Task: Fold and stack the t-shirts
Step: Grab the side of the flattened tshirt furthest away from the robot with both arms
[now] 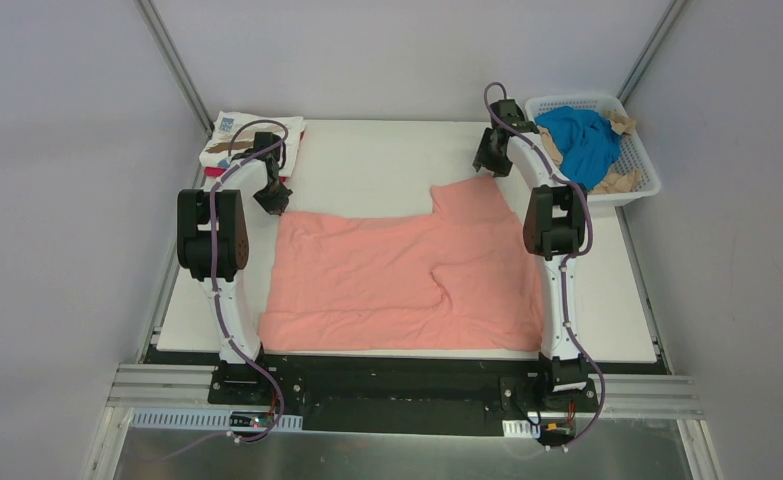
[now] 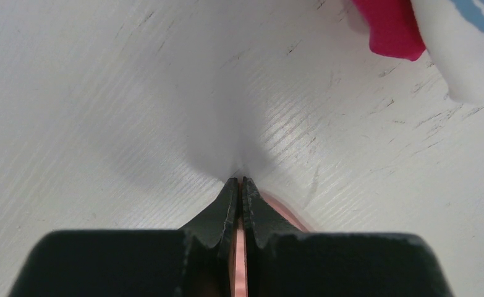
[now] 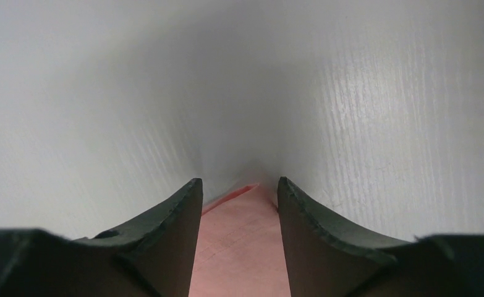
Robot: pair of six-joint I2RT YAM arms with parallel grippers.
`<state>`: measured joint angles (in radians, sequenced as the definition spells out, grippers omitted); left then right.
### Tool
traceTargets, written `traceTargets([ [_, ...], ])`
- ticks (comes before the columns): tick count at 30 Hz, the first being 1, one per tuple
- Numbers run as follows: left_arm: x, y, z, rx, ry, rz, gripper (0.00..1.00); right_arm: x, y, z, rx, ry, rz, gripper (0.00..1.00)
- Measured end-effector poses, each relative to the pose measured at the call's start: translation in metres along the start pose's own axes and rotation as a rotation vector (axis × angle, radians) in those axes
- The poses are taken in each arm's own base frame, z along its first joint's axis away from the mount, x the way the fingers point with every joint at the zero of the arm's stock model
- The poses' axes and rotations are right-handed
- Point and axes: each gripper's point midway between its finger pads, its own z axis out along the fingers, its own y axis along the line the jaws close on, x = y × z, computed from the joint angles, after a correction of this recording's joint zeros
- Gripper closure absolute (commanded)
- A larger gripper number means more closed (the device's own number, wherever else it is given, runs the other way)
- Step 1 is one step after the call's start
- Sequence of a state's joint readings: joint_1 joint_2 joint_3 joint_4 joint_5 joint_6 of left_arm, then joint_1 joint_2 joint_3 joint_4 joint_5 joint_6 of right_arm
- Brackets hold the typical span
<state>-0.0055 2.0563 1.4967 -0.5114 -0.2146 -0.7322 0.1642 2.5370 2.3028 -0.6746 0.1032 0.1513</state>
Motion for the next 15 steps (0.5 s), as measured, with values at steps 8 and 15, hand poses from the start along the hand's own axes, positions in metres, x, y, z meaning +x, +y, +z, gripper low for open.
traceTargets([
  [8,0.000,0.000,0.000,0.003,-0.001,0.000,1.00,0.008,-0.002,-0.004,0.052,0.009,-0.025,0.59],
  [15,0.000,0.000,0.000,0.003,-0.001,-0.001,1.00,0.020,-0.002,-0.009,0.105,0.012,-0.075,0.78],
])
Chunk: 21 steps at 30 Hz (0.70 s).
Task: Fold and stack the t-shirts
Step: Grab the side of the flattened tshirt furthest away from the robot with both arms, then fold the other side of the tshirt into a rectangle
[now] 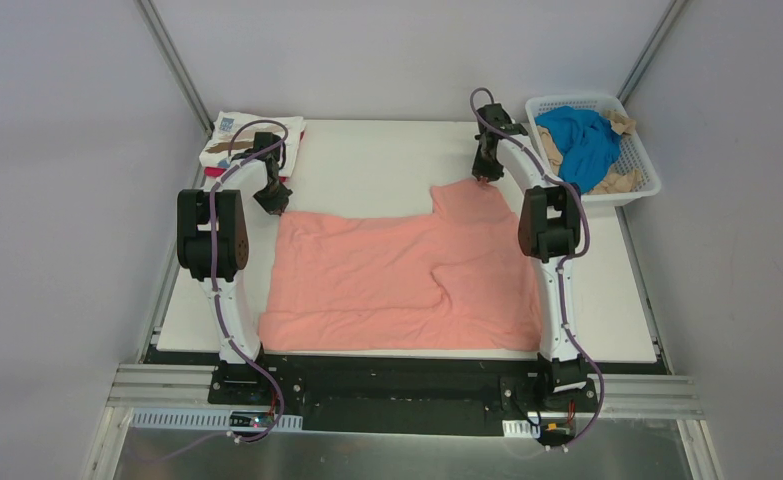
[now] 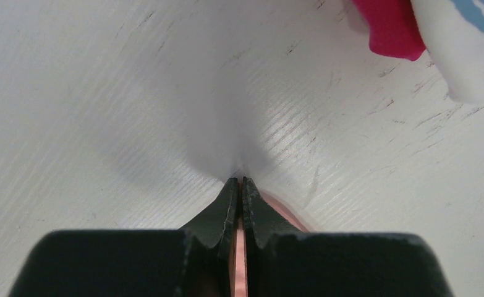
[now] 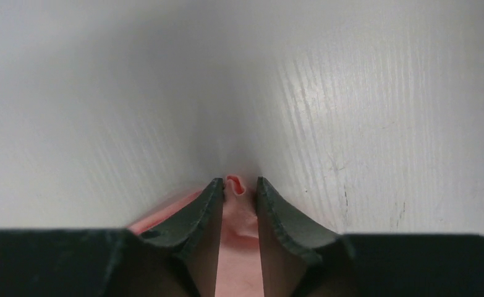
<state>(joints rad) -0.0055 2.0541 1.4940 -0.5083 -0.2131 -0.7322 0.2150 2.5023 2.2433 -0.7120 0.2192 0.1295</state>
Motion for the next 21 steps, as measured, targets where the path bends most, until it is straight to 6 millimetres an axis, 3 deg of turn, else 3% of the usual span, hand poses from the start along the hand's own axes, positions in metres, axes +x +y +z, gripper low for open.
traceTargets([
  [3,0.000,0.000,0.000,0.001,0.000,0.000,1.00,0.000,0.001,-0.001,0.004,-0.006,-0.008,1.00],
  [13,0.001,0.001,-0.002,-0.003,0.002,0.002,1.00,-0.028,-0.012,0.001,0.089,-0.130,-0.019,1.00],
  [21,0.004,0.005,-0.003,-0.010,0.010,0.005,1.00,-0.049,-0.024,-0.021,0.104,-0.204,-0.032,1.00],
])
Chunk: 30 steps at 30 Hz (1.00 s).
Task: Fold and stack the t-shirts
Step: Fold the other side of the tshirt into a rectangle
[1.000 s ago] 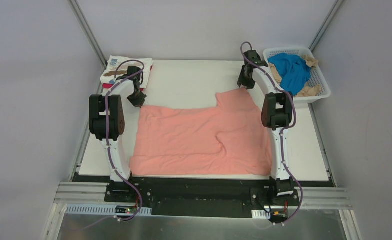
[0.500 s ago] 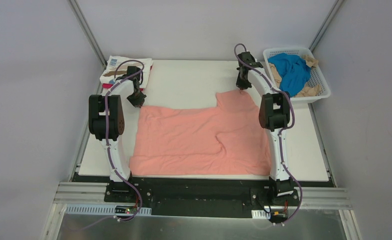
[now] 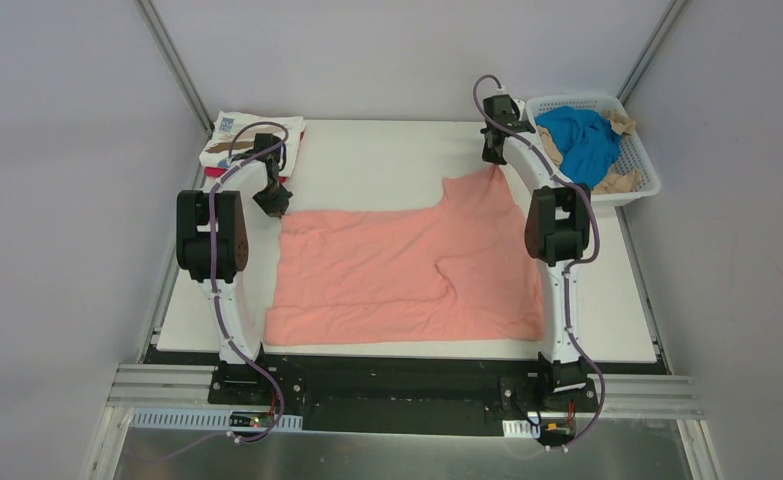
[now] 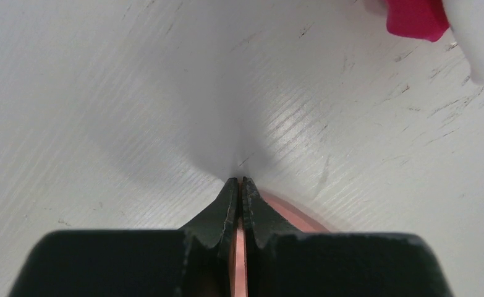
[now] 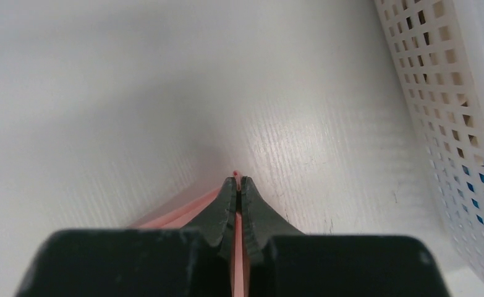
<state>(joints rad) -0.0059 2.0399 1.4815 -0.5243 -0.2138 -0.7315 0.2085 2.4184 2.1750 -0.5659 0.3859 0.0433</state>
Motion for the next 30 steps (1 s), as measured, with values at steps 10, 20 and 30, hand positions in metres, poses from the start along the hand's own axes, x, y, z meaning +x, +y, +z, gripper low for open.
traceTargets([
  [10,0.005,-0.006,-0.017,0.046,-0.003,0.040,1.00,0.007,0.003,-0.038,-0.120,0.008,0.011,1.00],
  [20,0.031,0.002,-0.069,0.122,-0.056,0.095,1.00,0.024,-0.019,-0.135,-0.251,-0.028,0.092,1.00],
  [30,0.069,0.050,-0.104,0.124,-0.119,0.089,1.00,0.094,-0.053,-0.197,-0.296,0.035,0.182,1.00],
])
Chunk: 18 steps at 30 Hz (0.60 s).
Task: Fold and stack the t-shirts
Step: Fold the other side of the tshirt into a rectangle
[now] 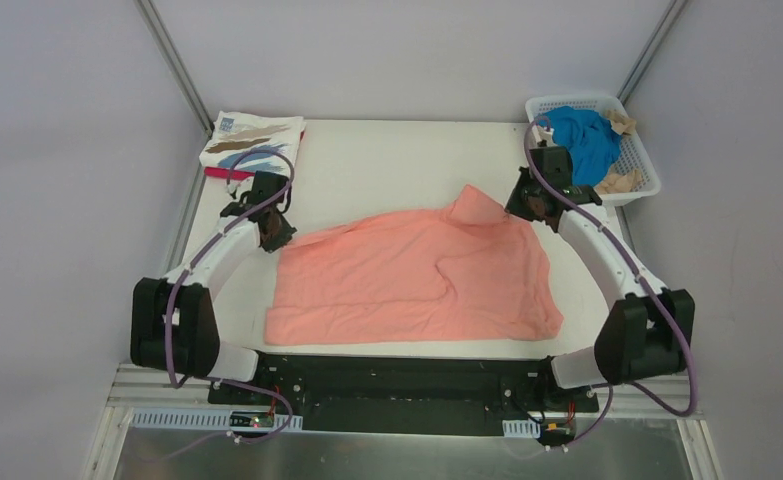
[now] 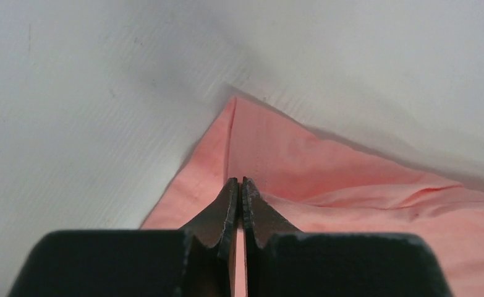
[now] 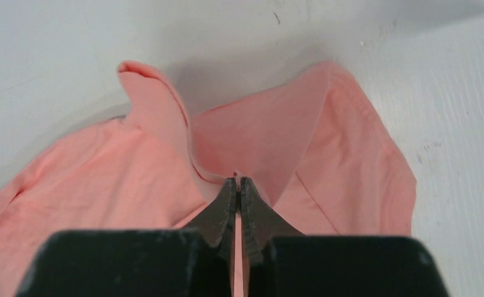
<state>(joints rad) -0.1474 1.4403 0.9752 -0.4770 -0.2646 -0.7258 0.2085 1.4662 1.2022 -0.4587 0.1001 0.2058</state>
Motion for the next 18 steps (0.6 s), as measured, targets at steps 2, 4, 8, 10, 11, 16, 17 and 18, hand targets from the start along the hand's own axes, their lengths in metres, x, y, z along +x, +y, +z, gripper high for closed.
traceTargets([
  [2,0.003,0.007,-0.007,0.004,-0.018,-0.022,1.00,0.008,-0.006,-0.015,-0.001,-0.003,0.012,1.00],
  [4,0.007,0.014,-0.012,0.004,-0.031,-0.041,1.00,0.013,-0.011,-0.031,0.001,-0.021,0.025,1.00],
  [8,0.015,0.027,-0.018,0.001,-0.049,-0.080,1.00,0.015,-0.023,-0.059,0.020,-0.074,0.052,1.00],
  [10,0.018,0.030,-0.020,0.005,-0.053,-0.092,1.00,0.017,-0.028,-0.069,0.029,-0.089,0.063,1.00],
  [11,0.020,0.032,-0.021,0.007,-0.054,-0.099,1.00,0.019,-0.031,-0.073,0.034,-0.092,0.067,1.00],
  [16,0.027,0.041,-0.027,0.021,-0.068,-0.124,1.00,0.036,-0.041,-0.083,0.048,-0.073,0.082,1.00],
  [17,0.028,0.042,-0.029,0.027,-0.073,-0.127,1.00,0.039,-0.043,-0.086,0.054,-0.067,0.082,1.00],
  [18,0.029,0.043,-0.030,0.031,-0.078,-0.130,1.00,0.041,-0.045,-0.088,0.057,-0.066,0.084,1.00],
])
